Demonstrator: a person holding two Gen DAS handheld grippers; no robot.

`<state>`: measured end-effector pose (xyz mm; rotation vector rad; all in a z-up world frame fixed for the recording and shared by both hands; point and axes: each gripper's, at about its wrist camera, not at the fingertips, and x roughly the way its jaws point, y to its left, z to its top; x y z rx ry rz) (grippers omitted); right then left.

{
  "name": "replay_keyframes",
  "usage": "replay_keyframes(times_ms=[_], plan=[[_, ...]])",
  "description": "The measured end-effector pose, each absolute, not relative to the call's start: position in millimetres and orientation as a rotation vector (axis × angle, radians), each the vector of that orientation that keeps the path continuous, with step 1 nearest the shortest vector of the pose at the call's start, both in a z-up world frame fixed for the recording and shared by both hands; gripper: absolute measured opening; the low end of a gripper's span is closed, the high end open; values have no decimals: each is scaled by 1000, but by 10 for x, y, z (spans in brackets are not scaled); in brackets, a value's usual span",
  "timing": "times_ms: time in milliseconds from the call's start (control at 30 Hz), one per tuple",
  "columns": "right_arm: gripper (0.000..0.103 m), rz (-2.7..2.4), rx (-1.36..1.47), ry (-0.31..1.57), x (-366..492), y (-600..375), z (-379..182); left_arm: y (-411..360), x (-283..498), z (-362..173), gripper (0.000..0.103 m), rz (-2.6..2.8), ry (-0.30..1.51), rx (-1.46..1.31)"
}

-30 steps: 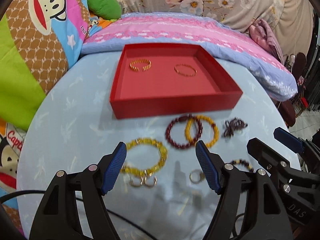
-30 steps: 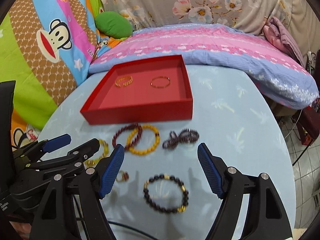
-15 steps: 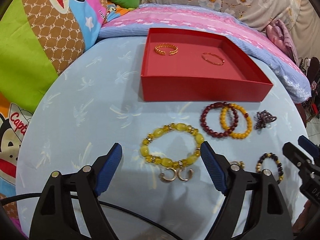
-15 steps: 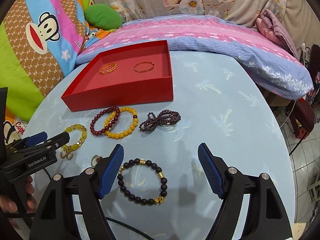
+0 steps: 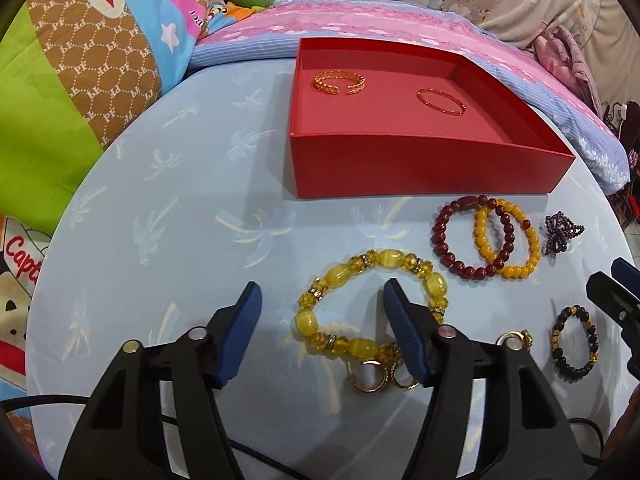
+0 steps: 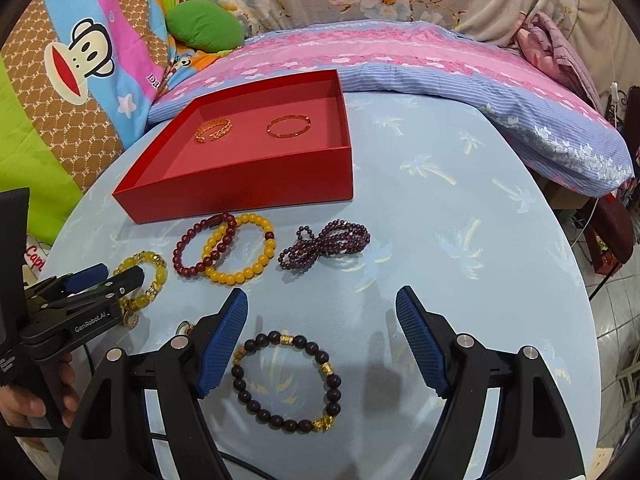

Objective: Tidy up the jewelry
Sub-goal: 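Grasp the yellow beaded bracelet with the left tool while the right tool grasps the dark purple bead bracelet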

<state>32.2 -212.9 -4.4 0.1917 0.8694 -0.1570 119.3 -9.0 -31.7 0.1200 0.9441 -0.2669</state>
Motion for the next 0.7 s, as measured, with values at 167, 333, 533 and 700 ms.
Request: replay_keyframes(times_ms=[167, 333, 533, 700], plan=[[74, -165, 206, 871, 416, -2186, -43, -152, 1228, -288, 15, -310, 950, 111], [74, -168, 208, 871, 492, -2199, -51, -159, 1246, -255, 9, -346, 958, 78], [74, -165, 229, 887, 615, -2227, -108, -194, 1228, -185, 9, -353, 948, 81], [72, -178, 227, 894, 736, -2241, -148, -251, 1229, -178, 9, -357, 945, 105]])
